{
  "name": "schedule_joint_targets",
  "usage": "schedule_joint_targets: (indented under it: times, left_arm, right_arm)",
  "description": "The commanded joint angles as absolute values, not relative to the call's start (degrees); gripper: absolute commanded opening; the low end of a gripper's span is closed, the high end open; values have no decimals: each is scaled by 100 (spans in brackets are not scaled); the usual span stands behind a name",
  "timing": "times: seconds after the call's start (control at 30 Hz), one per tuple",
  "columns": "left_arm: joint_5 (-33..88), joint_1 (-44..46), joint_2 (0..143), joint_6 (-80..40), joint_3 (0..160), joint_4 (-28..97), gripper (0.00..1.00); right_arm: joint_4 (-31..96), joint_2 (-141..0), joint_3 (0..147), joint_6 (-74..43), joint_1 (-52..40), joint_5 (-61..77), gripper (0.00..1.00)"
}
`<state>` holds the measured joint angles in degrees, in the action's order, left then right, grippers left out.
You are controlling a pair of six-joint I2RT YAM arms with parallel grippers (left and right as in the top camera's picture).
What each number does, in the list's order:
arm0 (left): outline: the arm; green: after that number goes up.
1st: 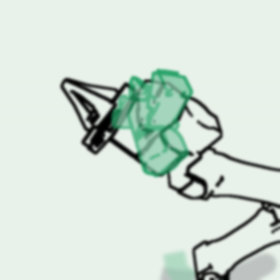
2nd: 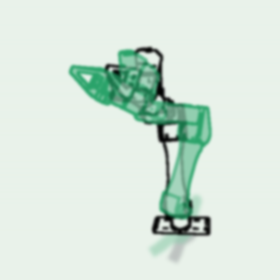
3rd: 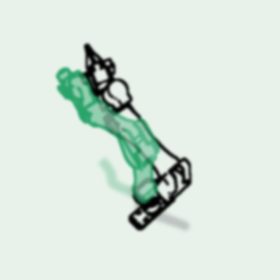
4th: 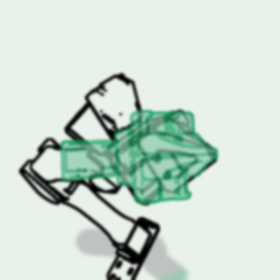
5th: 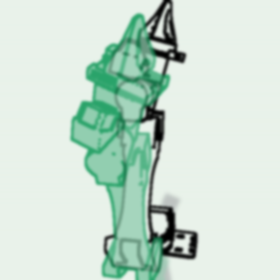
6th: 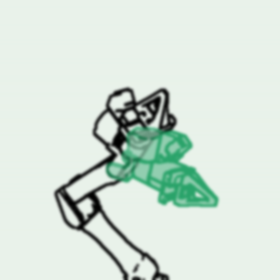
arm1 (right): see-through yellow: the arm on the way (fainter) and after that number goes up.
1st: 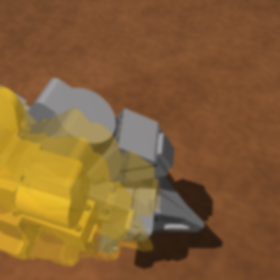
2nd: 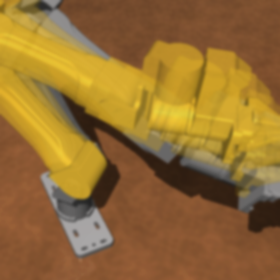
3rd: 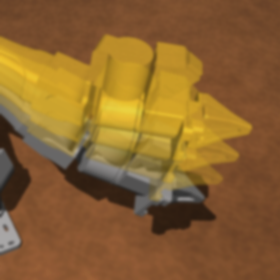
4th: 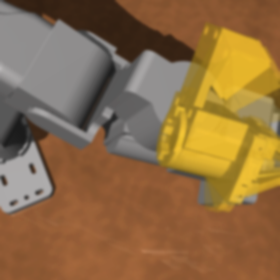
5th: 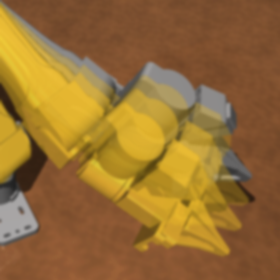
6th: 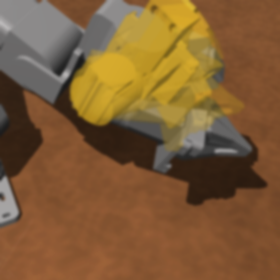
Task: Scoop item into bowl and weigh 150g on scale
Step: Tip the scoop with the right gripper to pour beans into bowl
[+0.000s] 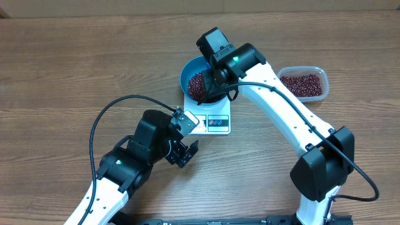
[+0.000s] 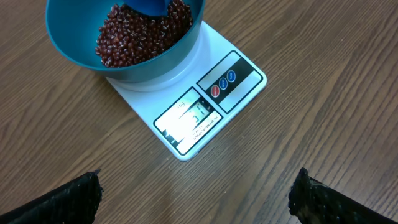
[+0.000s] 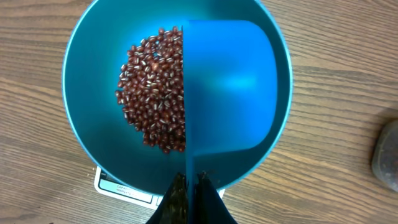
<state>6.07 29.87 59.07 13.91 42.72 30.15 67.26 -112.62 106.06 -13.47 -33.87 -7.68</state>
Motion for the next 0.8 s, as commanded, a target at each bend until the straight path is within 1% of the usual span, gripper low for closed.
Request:
schedule_joint_targets:
  times: [0.0, 0.37, 0.77]
  left_arm:
    - [707, 2950, 5927, 1415, 4248, 3000, 100]
    - [707, 2950, 5927, 1415, 4248, 2998, 100]
    - [709, 2950, 5927, 1415, 4248, 3000, 100]
  right_arm:
    - [6713, -11323, 10608, -1374, -3474, -744, 4]
    - [6716, -11330, 10608, -1367, -3487, -373, 4]
    - [6827, -11485, 10608, -1369, -3487, -368, 4]
